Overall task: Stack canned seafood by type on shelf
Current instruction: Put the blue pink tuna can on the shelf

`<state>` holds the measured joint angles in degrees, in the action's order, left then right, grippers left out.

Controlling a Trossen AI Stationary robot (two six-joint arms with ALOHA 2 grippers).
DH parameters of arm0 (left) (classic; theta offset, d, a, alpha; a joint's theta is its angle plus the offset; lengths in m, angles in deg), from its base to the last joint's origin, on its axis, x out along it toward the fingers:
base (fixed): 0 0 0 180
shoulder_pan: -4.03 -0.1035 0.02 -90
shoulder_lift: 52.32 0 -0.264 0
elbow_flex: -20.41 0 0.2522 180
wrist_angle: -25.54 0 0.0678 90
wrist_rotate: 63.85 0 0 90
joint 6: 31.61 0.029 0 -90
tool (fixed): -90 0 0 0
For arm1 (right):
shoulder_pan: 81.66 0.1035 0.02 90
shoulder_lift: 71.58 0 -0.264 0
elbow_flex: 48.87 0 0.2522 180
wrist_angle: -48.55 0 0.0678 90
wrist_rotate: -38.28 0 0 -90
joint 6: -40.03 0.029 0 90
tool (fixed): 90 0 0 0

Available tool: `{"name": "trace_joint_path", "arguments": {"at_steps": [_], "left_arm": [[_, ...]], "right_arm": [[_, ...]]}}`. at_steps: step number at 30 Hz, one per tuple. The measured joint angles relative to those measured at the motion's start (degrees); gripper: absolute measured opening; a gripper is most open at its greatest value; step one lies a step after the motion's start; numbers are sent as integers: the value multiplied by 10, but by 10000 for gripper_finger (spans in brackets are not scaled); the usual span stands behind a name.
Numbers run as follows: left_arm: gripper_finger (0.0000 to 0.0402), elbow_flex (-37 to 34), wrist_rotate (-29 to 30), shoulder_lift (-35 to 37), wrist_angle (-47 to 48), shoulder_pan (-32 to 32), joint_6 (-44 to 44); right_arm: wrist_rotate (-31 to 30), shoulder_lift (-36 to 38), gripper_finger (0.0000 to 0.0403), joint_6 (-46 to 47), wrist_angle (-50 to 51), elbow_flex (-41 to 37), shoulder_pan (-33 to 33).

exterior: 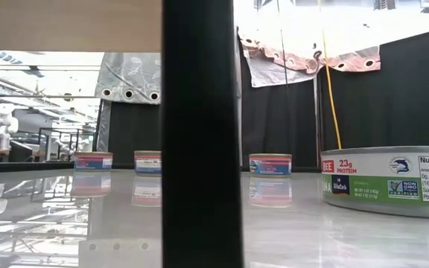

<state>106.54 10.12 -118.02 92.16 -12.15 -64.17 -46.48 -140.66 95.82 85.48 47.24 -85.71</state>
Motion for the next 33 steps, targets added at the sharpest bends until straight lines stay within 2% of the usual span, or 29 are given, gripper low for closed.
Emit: {"name": "trace_joint_path", "arguments": {"at_steps": [5, 10, 16, 20, 30, 33], "left_arm": [[146, 2, 0, 67, 6, 2, 0], [146, 2, 0, 116, 8, 2, -1], [146, 2, 0, 147, 15, 2, -15], [146, 2, 1, 152, 23, 2, -13], [146, 2, -26, 152, 21, 2, -10], [146, 2, -49, 152, 21, 2, 2]], "right_arm": [[-93, -58, 170, 61, -68, 0, 122], [-138, -154, 170, 94, -151, 0, 194], [-102, -267, 178, 162, -287, 0, 229], [-67, -312, 172, 208, -342, -1, 244], [-60, -324, 175, 248, -354, 0, 256], [-53, -324, 175, 260, -351, 0, 255]]}}
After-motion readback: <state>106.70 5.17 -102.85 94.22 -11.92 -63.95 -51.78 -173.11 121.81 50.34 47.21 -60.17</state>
